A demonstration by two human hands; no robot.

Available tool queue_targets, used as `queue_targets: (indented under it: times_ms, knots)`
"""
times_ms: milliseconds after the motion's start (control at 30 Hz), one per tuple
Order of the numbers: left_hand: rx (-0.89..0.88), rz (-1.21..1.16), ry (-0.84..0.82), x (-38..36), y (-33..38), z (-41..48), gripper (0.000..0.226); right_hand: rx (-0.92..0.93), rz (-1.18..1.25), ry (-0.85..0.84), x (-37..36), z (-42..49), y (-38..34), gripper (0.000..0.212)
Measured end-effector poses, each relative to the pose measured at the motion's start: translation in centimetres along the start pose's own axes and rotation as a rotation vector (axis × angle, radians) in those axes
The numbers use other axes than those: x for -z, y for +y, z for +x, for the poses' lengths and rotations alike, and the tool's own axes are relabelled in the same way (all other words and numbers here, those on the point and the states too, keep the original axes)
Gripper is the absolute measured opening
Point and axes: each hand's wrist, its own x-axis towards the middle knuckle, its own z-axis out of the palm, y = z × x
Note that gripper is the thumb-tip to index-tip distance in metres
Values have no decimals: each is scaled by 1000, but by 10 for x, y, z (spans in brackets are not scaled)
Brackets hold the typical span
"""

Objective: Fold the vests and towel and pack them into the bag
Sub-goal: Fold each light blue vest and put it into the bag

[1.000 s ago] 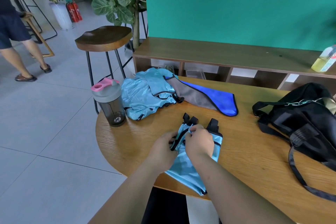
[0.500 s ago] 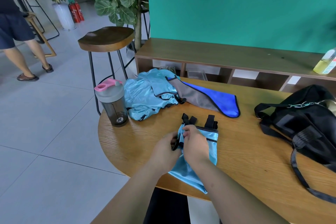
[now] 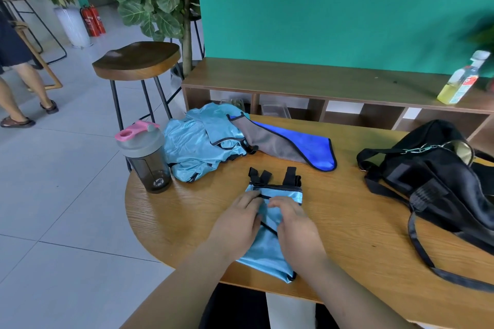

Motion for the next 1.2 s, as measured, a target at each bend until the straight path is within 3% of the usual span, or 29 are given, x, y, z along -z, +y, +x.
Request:
queue_targets:
  times_ms: [100,233,367,567,667,767,867,933,1067,1200]
  knots:
    - [17,75,15,-5,-4,-3,48,7,-274,52,-5,-3,14,59]
    - [65,235,-103,-3,-2,-6,64,0,-494,-253,-3,1,22,63]
    - [63,314,-231,-2,5,-6,77,10,-490,-319,6,3,24,62]
    - [137,264,-279,-11,30,-8,89,49,-484,-356,27,4,39,59]
    - [144,199,-303,-12,51,-8,76,91,-467,-381,45,-5,60,58]
    - [95,114,-141,-7,64,-6,59,131,-476,-391,64,-17,82,58]
    - [-89,71,84,-10,76,1,45,148,-503,-389,74,-18,88,60]
    - [-184,87,26,-17,80,8,47,161,-508,-390,74,-17,83,60]
    - [-140,267,-167,-24,62,12,60,127,-457,-338,67,-29,62,63]
    - [-140,360,-291,-21,42,9,69,85,-392,-428,59,-56,59,70]
